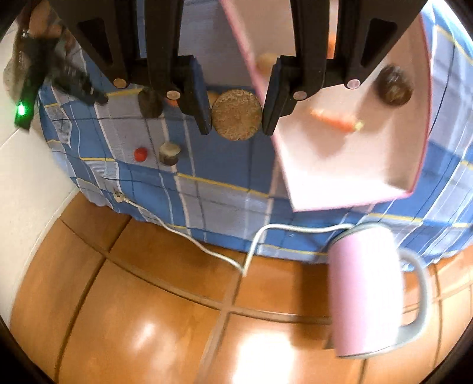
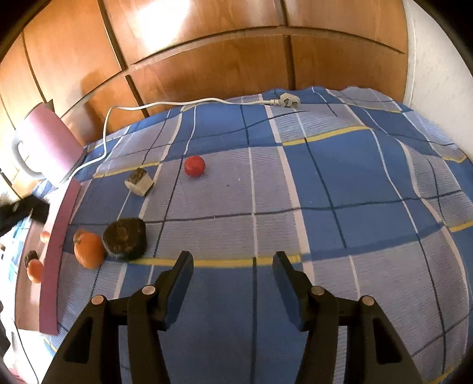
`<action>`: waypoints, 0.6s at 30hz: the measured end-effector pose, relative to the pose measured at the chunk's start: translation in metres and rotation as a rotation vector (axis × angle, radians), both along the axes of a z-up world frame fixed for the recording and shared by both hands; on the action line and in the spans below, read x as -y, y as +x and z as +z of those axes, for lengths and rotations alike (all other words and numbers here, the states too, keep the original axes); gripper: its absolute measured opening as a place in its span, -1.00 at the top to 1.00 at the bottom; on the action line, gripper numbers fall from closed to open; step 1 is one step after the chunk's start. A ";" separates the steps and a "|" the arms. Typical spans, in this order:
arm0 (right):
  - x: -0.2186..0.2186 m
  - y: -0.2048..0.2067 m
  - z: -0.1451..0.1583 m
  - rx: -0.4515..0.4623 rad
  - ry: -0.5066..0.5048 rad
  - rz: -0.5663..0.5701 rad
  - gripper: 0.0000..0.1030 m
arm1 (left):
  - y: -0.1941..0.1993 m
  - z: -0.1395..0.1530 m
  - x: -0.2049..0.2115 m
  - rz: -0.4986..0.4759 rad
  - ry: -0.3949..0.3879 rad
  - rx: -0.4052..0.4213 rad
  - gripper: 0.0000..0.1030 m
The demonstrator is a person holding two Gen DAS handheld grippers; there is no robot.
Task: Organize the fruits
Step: 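Lift the brown cylinder toward the tray with the left gripper while the right gripper grasps the red fruit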
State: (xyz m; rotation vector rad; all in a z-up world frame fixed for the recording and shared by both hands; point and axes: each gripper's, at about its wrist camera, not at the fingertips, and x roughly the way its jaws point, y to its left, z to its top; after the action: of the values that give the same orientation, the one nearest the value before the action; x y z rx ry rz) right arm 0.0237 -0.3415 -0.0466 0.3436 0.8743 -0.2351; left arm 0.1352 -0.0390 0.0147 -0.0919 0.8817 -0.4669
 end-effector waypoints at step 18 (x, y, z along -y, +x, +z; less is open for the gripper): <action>-0.012 0.129 0.006 -0.057 -0.028 0.087 0.18 | 0.013 0.000 -0.132 0.271 -0.117 0.006 0.31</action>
State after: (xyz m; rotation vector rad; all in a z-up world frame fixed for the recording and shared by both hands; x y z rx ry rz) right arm 0.1523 -0.3298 -0.0409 0.2734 0.9395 -0.1771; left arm 0.1477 0.0931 0.0148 -0.3128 0.8211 -0.2641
